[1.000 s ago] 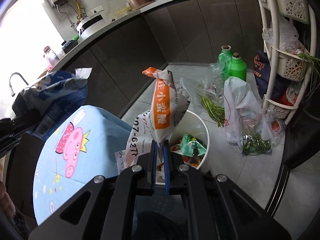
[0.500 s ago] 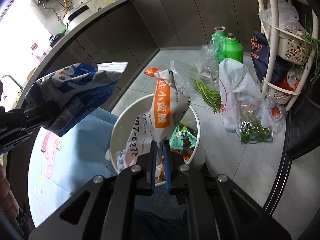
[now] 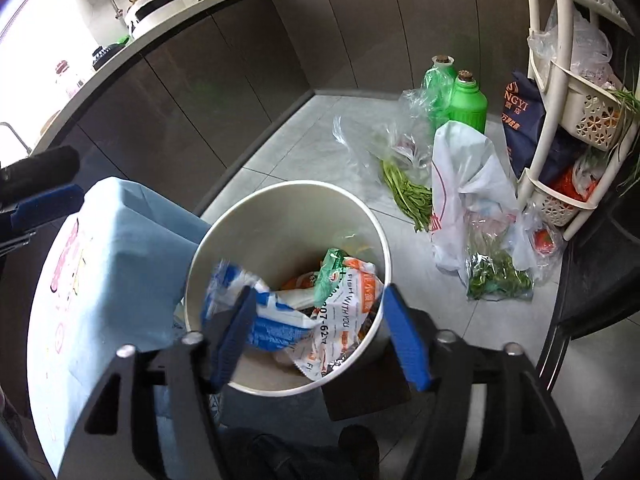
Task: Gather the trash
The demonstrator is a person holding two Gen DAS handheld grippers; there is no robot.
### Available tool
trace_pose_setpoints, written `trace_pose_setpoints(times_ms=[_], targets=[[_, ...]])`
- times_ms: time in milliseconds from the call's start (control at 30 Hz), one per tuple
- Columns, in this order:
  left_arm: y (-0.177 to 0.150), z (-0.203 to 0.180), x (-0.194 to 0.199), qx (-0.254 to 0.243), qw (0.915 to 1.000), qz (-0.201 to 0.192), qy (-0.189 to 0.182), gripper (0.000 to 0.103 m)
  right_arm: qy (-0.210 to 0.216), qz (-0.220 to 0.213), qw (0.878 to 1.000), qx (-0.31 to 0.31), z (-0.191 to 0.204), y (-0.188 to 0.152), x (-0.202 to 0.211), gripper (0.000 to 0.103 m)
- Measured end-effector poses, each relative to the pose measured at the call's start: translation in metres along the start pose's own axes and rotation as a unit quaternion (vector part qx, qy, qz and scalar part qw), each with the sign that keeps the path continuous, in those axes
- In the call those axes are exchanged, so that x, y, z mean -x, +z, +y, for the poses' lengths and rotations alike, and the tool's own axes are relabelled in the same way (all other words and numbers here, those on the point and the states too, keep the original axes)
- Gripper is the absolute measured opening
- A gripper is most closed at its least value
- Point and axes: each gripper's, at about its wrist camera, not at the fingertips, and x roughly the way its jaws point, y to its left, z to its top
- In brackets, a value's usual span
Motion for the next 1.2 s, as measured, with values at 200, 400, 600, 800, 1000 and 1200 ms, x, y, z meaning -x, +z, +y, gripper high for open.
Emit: trace_pose_setpoints(times_ms=[200,400,600,800,1000,1200], targets=[[0.002,0.006,0.027,0.023,0.9972,-0.062,0.035,0.094,0.002,-0.020,1.000,-0.004,-0.012,-0.001,0.014,0.096],[-0.003,0.012,0.043,0.042,0.9948,-0.074,0.056,0.094,0.004,-0.022,1.000,0.002,-0.011,0.001,0.026,0.100],[-0.016,0.014,0.071,0.047,0.9901,-0.092,0.094,0.094,-0.002,-0.023,0.999,0.022,0.010,0.001,0.043,0.100],[-0.037,0.019,0.116,0.061,0.9806,-0.122,0.140,0.094,0.000,-0.050,0.997,0.058,0.042,0.007,0.077,0.100],[-0.072,0.043,0.170,0.108,0.9628,-0.141,0.204,0.094,0.004,-0.075,0.991,0.113,0.094,0.011,0.120,0.100],[-0.113,0.070,0.210,0.149,0.9505,-0.127,0.241,0.094,0.028,-0.076,0.980,0.181,0.158,-0.001,0.154,0.100]])
